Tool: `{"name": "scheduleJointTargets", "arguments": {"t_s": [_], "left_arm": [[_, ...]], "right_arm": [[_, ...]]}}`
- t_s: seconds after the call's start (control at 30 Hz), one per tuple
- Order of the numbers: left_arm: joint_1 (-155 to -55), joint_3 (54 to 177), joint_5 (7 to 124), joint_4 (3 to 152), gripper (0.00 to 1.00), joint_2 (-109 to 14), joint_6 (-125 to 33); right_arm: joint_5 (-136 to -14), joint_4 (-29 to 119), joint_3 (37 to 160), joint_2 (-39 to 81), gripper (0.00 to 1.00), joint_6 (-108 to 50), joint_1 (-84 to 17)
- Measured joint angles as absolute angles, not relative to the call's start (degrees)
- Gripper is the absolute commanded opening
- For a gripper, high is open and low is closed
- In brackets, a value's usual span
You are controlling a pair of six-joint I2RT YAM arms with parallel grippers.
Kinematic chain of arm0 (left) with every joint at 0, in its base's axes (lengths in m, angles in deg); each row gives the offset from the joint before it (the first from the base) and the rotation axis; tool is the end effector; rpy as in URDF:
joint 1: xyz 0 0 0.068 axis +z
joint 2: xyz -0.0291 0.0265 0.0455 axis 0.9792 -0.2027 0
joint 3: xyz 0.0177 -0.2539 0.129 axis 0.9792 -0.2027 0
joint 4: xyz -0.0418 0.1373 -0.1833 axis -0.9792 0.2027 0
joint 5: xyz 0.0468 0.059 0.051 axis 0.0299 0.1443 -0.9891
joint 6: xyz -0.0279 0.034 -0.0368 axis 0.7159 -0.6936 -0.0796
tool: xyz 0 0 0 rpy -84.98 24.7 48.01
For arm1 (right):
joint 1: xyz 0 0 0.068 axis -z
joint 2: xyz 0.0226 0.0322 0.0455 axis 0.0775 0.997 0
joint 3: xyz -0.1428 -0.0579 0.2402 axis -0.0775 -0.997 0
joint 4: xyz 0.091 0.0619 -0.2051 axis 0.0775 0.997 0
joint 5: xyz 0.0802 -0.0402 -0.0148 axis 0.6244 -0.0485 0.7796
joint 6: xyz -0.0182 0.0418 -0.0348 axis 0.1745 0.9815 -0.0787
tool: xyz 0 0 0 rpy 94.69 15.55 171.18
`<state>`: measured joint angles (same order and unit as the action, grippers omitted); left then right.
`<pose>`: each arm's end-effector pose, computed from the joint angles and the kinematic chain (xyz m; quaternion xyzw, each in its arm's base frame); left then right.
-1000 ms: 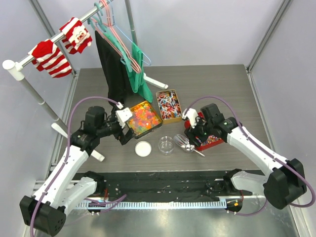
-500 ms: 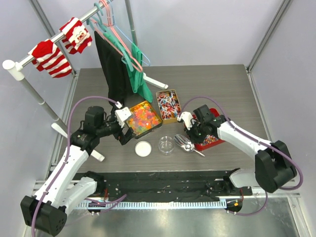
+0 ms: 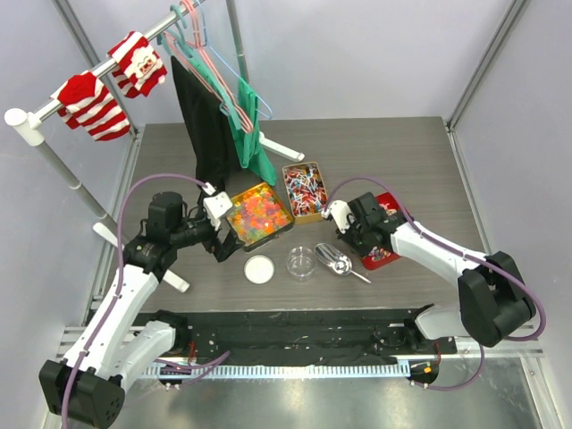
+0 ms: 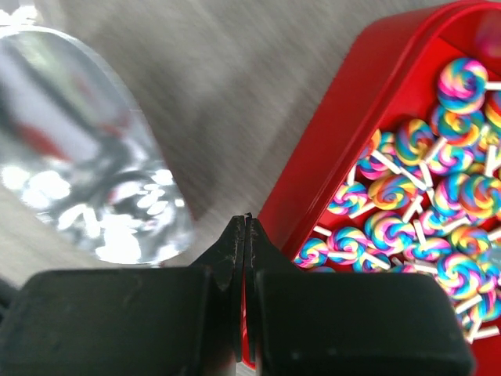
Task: Pack the candies
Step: Move the storage box to the center of the board, then pick up the spatula from the center of the board.
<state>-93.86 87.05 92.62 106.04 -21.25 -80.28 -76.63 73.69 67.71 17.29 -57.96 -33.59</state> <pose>0.1367 -0.0624 0.3059 0.4090 0.7399 -0.2375 0.4783 0.1955 0.1139 0.2183 -0.4308 0.8680 0.0667 0.2375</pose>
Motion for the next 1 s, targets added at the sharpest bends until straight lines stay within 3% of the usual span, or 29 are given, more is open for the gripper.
{"name": "scheduleJointTargets", "arguments": {"t_s": [0.33,0.43,0.53,0.57,0.67,0.83,1.0], "left_arm": [[-92.13,87.00,95.09,106.06,0.98,-20.99,-79.43],[-91.76,86.94,95.60,106.06,0.98,-20.71,-79.41],[-91.34,86.92,96.16,106.06,0.98,-20.49,-79.39],[-91.21,86.92,96.36,106.06,0.98,-20.44,-79.34],[-90.86,86.92,96.71,106.06,0.98,-20.44,-79.26],[-90.49,86.89,97.45,106.06,0.98,-20.44,-79.24],[-90.21,86.81,97.74,106.06,0.98,-20.44,-79.24]], "right_arm": [[-89.28,68.07,65.84,17.29,0.07,-57.48,-31.99],[-90.20,67.40,65.84,17.25,0.15,-57.45,-31.53],[-88.15,68.36,65.84,16.40,0.35,-58.09,-31.25],[-86.66,69.10,65.84,15.76,0.47,-58.46,-31.25],[-81.33,71.83,65.84,13.14,0.56,-59.97,-31.23],[-73.76,76.44,65.84,9.88,0.63,-63.05,-31.23],[-69.28,80.09,65.70,9.82,0.64,-65.65,-31.27]]}}
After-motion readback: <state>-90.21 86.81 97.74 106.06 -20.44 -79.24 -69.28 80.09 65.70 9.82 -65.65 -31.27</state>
